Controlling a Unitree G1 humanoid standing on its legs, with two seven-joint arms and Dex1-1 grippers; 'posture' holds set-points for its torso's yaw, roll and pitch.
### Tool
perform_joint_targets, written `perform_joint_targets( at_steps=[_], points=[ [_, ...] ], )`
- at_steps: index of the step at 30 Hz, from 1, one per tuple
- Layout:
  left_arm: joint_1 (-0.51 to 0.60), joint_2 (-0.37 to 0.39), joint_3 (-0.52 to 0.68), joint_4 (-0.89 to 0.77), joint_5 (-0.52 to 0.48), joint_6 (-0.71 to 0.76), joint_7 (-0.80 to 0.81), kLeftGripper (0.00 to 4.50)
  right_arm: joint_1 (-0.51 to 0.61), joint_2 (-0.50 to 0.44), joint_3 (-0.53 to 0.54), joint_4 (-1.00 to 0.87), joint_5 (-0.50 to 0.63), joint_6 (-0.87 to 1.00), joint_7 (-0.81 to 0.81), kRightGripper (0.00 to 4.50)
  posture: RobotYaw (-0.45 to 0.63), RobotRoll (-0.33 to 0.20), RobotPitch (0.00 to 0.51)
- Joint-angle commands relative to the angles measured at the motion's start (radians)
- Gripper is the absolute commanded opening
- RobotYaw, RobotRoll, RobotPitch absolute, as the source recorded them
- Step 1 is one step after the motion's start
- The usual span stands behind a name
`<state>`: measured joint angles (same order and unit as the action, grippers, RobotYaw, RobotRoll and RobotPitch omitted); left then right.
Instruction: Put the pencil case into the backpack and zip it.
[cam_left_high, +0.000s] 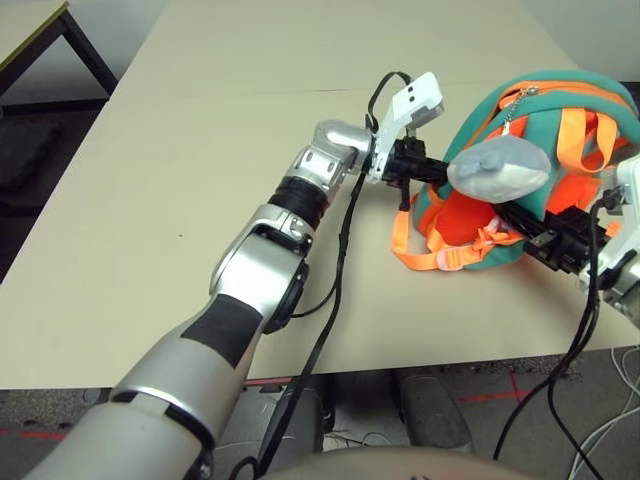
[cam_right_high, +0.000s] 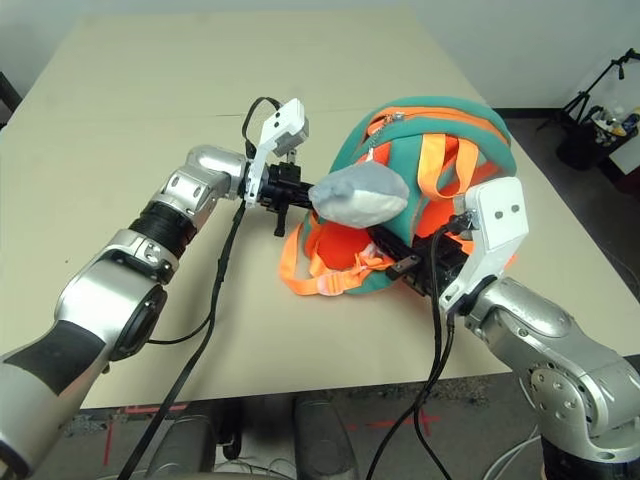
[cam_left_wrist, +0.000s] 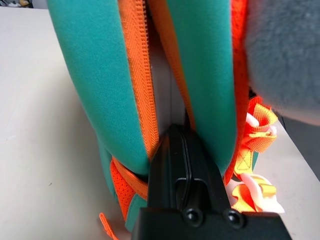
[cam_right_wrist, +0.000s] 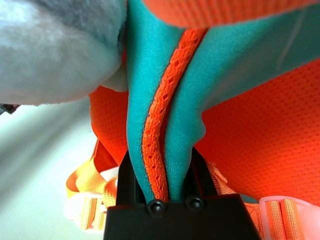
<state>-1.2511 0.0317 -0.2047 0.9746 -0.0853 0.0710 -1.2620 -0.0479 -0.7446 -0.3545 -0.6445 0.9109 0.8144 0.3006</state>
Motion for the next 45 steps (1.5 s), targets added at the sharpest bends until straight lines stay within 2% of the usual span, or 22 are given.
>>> perform_joint_targets(
  at_steps=[1, 4, 8, 13, 16, 19, 23, 34, 45],
  points=[
    [-0.066, -0.003, 0.045, -0.032, -0.027, -0.001, 0.014, 0.0, 0.002, 0.008, 0.008, -0.019, 0.017, 0.016, 0.007, 0.22, -0.27, 0.0, 0.181],
    [-0.123, 0.061, 0.092, -0.086, -0.057, 0.023, -0.006, 0.56, 0.006, 0.001, 0.0, -0.014, 0.015, 0.017, 0.012, 0.22, -0.27, 0.0, 0.178],
    [-0.144, 0.19, 0.121, -0.252, -0.1, 0.117, -0.057, 1.86, 0.01, 0.0, -0.007, -0.003, 0.008, 0.013, 0.02, 0.22, -0.25, 0.0, 0.175],
    [-0.05, 0.355, 0.077, -0.561, -0.126, 0.287, -0.121, 3.5, 0.003, 0.012, 0.009, 0.022, -0.014, -0.004, 0.035, 0.22, -0.21, 0.0, 0.167],
    [0.031, 0.417, 0.043, -0.754, -0.145, 0.374, -0.13, 4.48, -0.013, 0.02, 0.024, 0.041, -0.029, -0.011, 0.047, 0.22, -0.19, 0.0, 0.166],
    [0.095, 0.44, 0.011, -0.874, -0.133, 0.384, -0.109, 4.5, -0.031, 0.025, 0.038, 0.062, -0.044, -0.016, 0.06, 0.22, -0.18, 0.0, 0.165],
    [0.131, 0.42, -0.013, -0.928, -0.116, 0.362, -0.052, 4.5, -0.056, 0.026, 0.05, 0.089, -0.065, -0.02, 0.082, 0.22, -0.17, 0.0, 0.165],
    [0.15, 0.352, -0.127, -0.922, -0.064, 0.257, 0.003, 4.5, -0.088, 0.047, 0.058, 0.104, -0.087, -0.01, 0.092, 0.22, -0.18, 0.0, 0.162],
    [0.164, 0.269, -0.146, -0.869, -0.014, 0.188, 0.115, 4.5, -0.105, 0.074, 0.067, 0.091, -0.092, 0.002, 0.079, 0.22, -0.19, 0.0, 0.163]
  ],
)
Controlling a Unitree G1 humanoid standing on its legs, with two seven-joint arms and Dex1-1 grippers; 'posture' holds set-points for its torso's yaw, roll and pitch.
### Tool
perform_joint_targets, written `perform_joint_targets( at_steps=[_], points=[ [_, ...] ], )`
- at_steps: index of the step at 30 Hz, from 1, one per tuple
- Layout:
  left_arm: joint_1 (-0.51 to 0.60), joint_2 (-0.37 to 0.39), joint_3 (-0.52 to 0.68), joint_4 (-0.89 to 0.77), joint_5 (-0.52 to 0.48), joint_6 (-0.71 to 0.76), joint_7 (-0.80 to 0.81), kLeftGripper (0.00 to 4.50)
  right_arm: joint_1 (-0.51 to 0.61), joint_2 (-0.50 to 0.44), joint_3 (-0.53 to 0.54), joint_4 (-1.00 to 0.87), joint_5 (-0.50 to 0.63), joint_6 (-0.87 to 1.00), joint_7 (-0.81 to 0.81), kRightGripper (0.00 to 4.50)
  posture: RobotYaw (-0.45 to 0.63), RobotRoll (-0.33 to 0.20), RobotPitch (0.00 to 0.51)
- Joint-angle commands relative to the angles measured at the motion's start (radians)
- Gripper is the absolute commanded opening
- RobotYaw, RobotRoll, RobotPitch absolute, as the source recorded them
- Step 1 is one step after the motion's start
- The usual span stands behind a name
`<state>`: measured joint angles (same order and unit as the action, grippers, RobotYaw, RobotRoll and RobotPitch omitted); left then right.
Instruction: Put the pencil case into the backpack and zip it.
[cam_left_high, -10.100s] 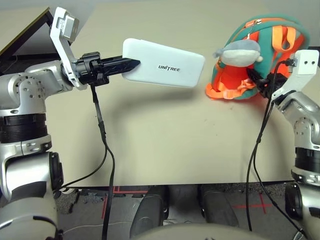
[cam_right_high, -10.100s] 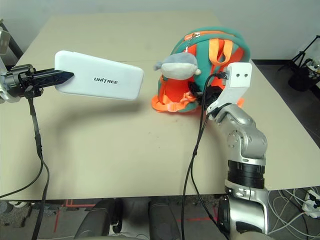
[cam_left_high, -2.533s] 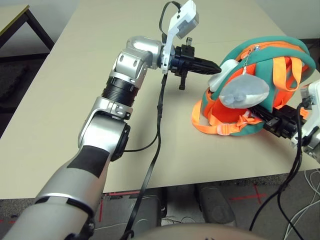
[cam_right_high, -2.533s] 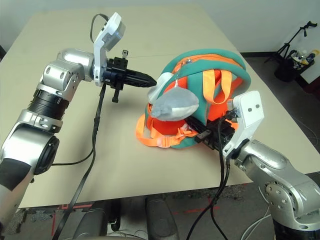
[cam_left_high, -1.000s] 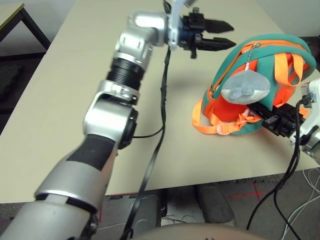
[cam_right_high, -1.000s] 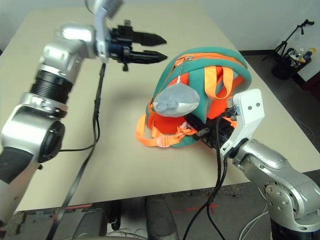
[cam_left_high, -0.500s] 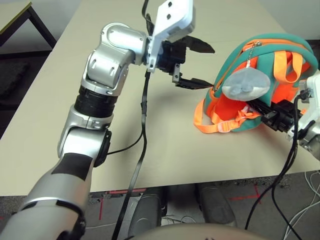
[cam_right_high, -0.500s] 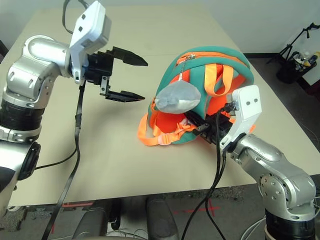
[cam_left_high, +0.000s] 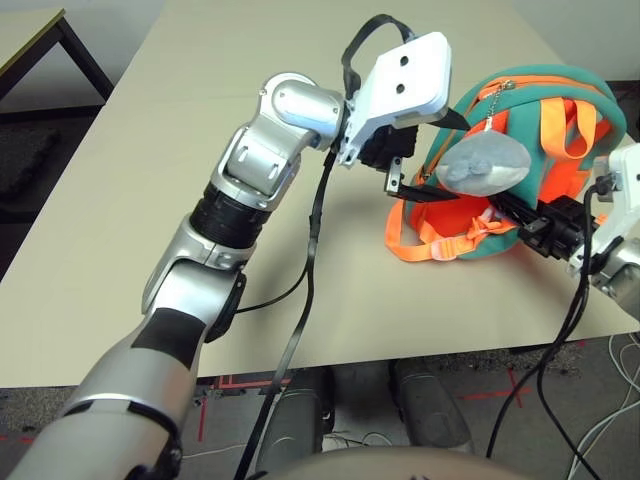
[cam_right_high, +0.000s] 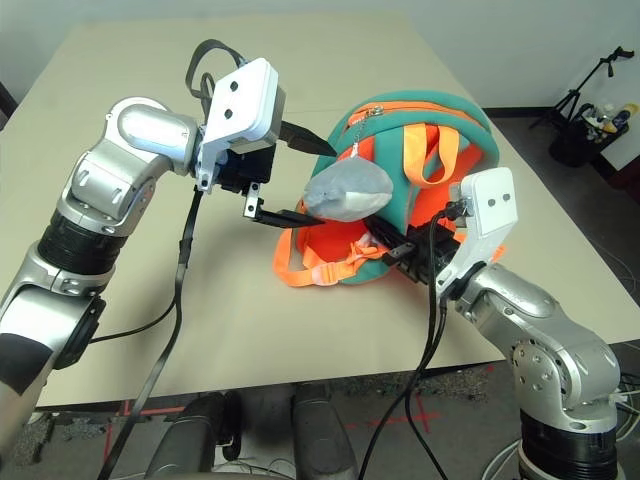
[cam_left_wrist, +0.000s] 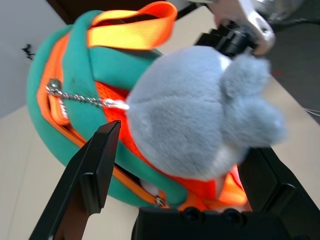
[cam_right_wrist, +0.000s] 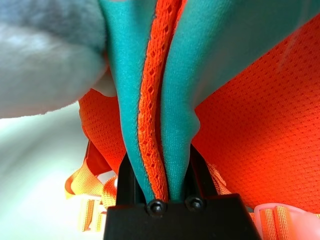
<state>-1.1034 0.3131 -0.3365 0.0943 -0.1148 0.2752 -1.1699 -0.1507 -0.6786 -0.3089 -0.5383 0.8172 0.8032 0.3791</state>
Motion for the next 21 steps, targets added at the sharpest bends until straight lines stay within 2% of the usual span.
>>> perform_joint_targets(
  at_steps=[1, 2, 5, 12, 15, 18, 21],
  points=[
    [0.016, -0.018, -0.012, 0.016, 0.015, -0.029, 0.027, 4.5, -0.002, 0.009, 0.021, -0.015, 0.001, 0.013, 0.001, 0.22, -0.19, 0.0, 0.163],
    [0.015, -0.02, -0.012, 0.019, 0.015, -0.037, 0.028, 4.5, -0.003, 0.01, 0.021, -0.015, 0.001, 0.014, 0.0, 0.22, -0.19, 0.0, 0.164],
    [0.007, -0.03, 0.012, 0.032, -0.004, -0.035, 0.044, 3.9, -0.001, 0.012, 0.021, -0.016, 0.0, 0.014, -0.001, 0.22, -0.19, 0.0, 0.163],
    [-0.027, -0.018, 0.134, -0.005, -0.131, 0.104, 0.076, 1.59, 0.021, 0.023, 0.018, -0.024, -0.001, 0.013, -0.006, 0.22, -0.18, 0.0, 0.16],
    [-0.038, -0.002, 0.174, -0.01, -0.167, 0.169, 0.098, 0.76, 0.026, 0.024, 0.016, -0.023, -0.004, 0.012, -0.004, 0.22, -0.18, 0.0, 0.159],
    [-0.048, 0.038, 0.218, 0.012, -0.18, 0.196, 0.118, 0.24, 0.027, 0.025, 0.017, -0.019, -0.007, 0.009, -0.002, 0.22, -0.17, 0.0, 0.159],
    [-0.048, 0.076, 0.248, 0.041, -0.18, 0.207, 0.139, 0.22, 0.026, 0.027, 0.018, -0.015, -0.009, 0.009, -0.001, 0.22, -0.17, 0.0, 0.159]
  ],
)
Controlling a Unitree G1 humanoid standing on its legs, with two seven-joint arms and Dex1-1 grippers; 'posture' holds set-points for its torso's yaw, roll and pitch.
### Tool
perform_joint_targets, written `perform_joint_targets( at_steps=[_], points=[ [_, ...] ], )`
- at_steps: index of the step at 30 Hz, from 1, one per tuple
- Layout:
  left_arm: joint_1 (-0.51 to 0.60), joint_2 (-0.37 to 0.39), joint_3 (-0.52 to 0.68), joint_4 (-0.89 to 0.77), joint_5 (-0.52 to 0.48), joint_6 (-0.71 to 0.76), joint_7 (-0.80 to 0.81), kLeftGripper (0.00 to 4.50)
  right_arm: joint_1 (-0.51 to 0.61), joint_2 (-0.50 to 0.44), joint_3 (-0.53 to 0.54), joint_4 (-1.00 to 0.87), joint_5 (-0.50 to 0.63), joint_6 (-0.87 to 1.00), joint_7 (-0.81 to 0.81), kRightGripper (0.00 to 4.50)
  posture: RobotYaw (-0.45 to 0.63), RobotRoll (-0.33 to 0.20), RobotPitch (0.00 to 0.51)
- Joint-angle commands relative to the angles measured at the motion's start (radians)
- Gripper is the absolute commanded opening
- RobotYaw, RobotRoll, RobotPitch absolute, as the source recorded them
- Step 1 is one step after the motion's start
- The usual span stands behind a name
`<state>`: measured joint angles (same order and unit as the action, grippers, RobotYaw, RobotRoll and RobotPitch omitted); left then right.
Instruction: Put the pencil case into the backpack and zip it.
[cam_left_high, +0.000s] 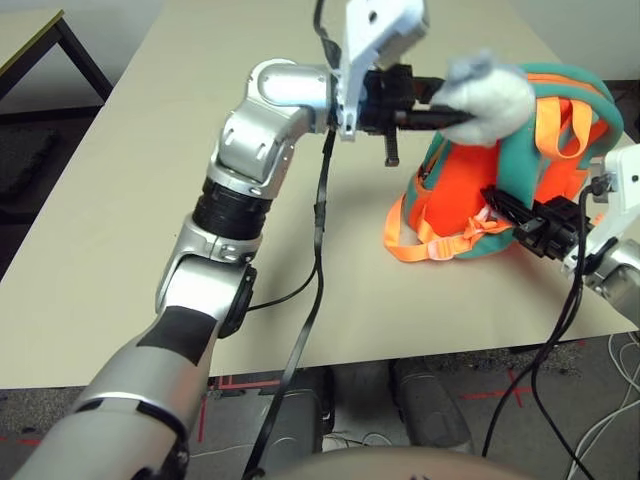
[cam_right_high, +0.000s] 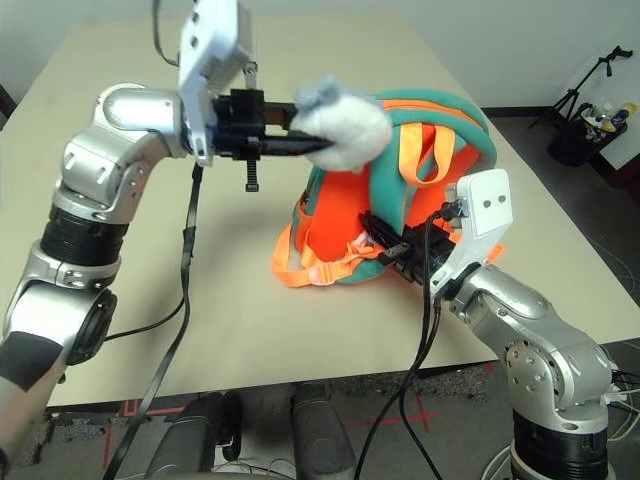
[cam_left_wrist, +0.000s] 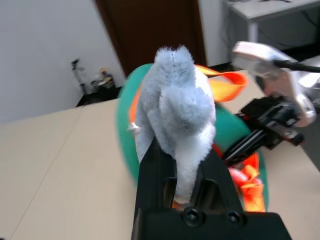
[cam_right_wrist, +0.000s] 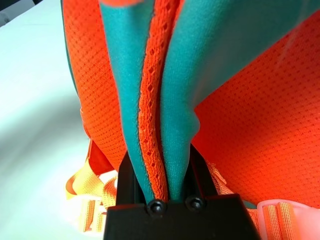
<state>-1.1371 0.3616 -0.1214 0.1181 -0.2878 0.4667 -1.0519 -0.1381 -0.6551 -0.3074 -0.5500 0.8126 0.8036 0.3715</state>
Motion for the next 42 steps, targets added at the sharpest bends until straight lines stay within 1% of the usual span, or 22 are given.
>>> perform_joint_targets(
  at_steps=[1, 5, 15, 20, 26, 30, 33, 42],
  points=[
    [-0.011, 0.041, 0.037, 0.026, -0.003, 0.014, 0.026, 0.22, 0.013, 0.004, 0.018, -0.002, -0.006, 0.008, 0.008, 0.22, -0.17, 0.0, 0.159],
    [0.027, 0.081, 0.061, 0.031, -0.004, 0.031, 0.057, 0.22, 0.012, 0.008, 0.02, 0.002, -0.012, 0.006, 0.009, 0.22, -0.16, 0.0, 0.159],
    [0.134, 0.135, 0.091, -0.022, -0.053, 0.129, 0.12, 0.21, 0.009, 0.026, 0.027, 0.004, -0.02, 0.005, 0.005, 0.22, -0.16, 0.0, 0.162],
    [0.213, 0.142, 0.072, -0.064, -0.067, 0.161, 0.133, 0.21, 0.004, 0.037, 0.036, 0.005, -0.027, 0.004, 0.003, 0.22, -0.16, 0.0, 0.163],
    [0.304, 0.137, 0.043, -0.078, -0.059, 0.18, 0.139, 0.21, -0.007, 0.05, 0.044, 0.009, -0.036, 0.005, 0.003, 0.22, -0.16, 0.0, 0.16],
    [0.363, 0.137, -0.015, -0.052, -0.021, 0.14, 0.123, 0.21, -0.012, 0.057, 0.05, 0.014, -0.044, 0.001, 0.005, 0.22, -0.16, 0.0, 0.159],
    [0.395, 0.118, -0.046, -0.004, -0.013, 0.122, 0.121, 0.21, -0.016, 0.064, 0.054, 0.016, -0.049, -0.003, 0.006, 0.22, -0.16, 0.0, 0.158],
    [0.436, 0.085, -0.15, 0.173, 0.076, -0.006, 0.069, 0.21, -0.025, 0.075, 0.061, 0.023, -0.06, -0.013, 0.002, 0.22, -0.17, 0.0, 0.158]
  ],
)
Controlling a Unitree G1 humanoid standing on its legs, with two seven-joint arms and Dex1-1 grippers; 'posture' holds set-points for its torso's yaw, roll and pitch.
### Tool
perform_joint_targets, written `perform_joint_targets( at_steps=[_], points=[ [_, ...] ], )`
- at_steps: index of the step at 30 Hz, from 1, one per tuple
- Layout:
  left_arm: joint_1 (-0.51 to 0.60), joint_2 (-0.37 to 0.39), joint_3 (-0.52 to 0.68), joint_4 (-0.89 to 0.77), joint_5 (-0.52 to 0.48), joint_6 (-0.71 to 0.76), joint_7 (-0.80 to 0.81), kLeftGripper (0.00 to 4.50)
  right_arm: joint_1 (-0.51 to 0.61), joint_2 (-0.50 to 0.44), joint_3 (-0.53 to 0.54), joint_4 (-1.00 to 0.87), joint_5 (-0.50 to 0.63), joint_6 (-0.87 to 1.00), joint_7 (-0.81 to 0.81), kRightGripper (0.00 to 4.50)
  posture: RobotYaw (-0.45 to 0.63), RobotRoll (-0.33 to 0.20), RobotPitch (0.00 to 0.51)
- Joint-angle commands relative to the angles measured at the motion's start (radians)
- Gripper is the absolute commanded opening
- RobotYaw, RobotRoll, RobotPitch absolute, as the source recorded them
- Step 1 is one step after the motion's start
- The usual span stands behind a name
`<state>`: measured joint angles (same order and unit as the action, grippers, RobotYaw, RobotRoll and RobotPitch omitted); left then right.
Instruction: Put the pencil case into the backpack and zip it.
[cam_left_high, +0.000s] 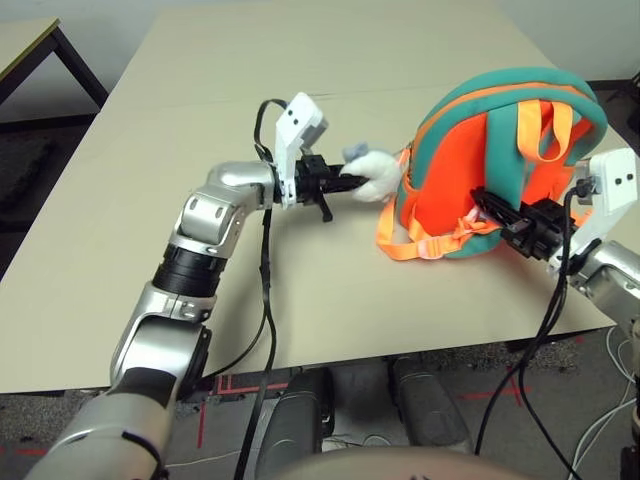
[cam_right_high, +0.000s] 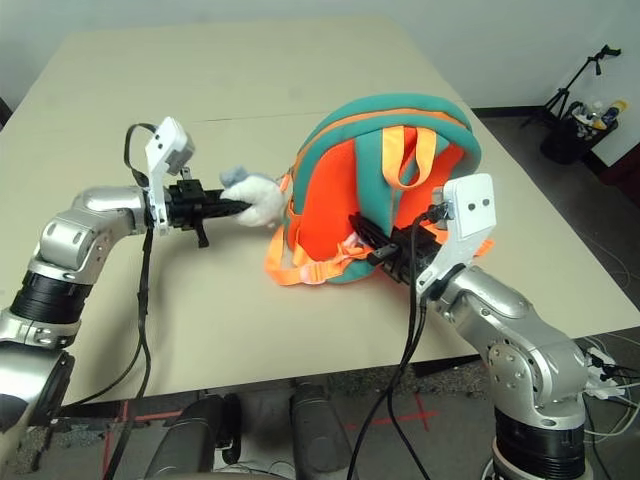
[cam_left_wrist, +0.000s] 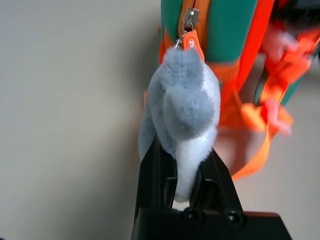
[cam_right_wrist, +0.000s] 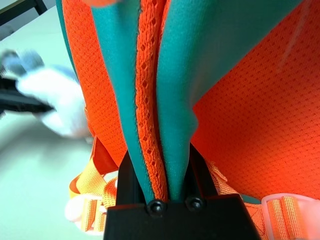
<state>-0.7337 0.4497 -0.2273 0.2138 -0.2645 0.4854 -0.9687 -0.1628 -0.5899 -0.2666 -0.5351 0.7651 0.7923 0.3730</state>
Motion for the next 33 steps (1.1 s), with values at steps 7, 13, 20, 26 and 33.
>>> perform_joint_targets(
  at_steps=[7, 13, 20, 26, 33],
  points=[
    [0.038, -0.048, -0.076, 0.132, 0.086, -0.088, -0.033, 0.21, -0.004, 0.015, 0.021, 0.012, -0.018, -0.008, 0.004, 0.22, -0.17, 0.0, 0.157],
    [-0.005, -0.055, 0.025, 0.041, 0.042, -0.082, 0.007, 0.77, 0.005, 0.016, 0.003, 0.019, -0.031, -0.036, 0.019, 0.22, -0.17, 0.0, 0.148],
    [-0.024, 0.084, 0.321, -0.404, -0.328, 0.383, 0.05, 2.87, 0.072, 0.0, -0.107, -0.018, 0.009, -0.114, 0.077, 2.15, -0.15, 0.0, 0.127],
    [0.003, 0.197, 0.499, -0.547, -0.52, 0.635, 0.163, 4.5, 0.134, -0.121, -0.284, -0.073, 0.22, 0.045, 0.061, 4.03, -0.14, 0.0, 0.112],
    [0.072, 0.204, 0.624, -0.509, -0.53, 0.63, 0.335, 4.5, 0.317, -0.265, -0.568, -0.042, 0.512, 0.223, 0.032, 4.47, -0.14, 0.0, 0.111]
  ],
)
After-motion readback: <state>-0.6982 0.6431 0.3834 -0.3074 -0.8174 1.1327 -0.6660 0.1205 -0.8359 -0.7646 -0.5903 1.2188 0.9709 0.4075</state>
